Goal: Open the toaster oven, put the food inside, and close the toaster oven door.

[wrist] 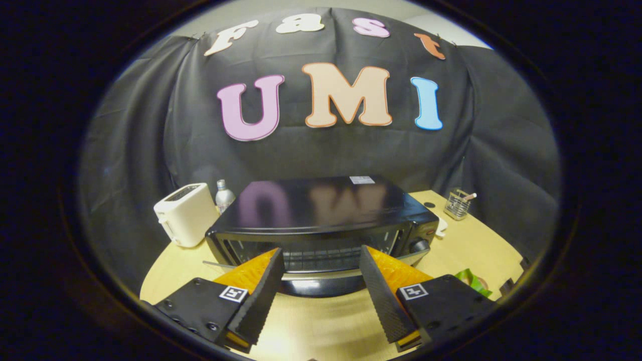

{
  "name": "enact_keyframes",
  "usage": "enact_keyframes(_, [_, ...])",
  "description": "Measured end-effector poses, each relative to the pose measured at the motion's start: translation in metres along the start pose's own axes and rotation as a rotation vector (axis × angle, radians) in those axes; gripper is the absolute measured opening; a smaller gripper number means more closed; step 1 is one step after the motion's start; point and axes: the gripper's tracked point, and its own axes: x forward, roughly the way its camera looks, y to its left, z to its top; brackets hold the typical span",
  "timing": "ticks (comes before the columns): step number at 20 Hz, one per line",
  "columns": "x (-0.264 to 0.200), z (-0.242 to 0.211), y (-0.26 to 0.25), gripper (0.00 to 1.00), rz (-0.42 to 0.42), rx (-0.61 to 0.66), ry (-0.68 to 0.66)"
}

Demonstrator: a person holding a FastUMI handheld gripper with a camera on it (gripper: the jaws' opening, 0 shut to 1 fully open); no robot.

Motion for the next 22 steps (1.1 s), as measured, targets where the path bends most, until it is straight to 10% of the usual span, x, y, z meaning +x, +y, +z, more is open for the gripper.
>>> enact_keyframes(22, [-0.046,-0.098,-0.019,0.92,-0.141,-0.045,0.237])
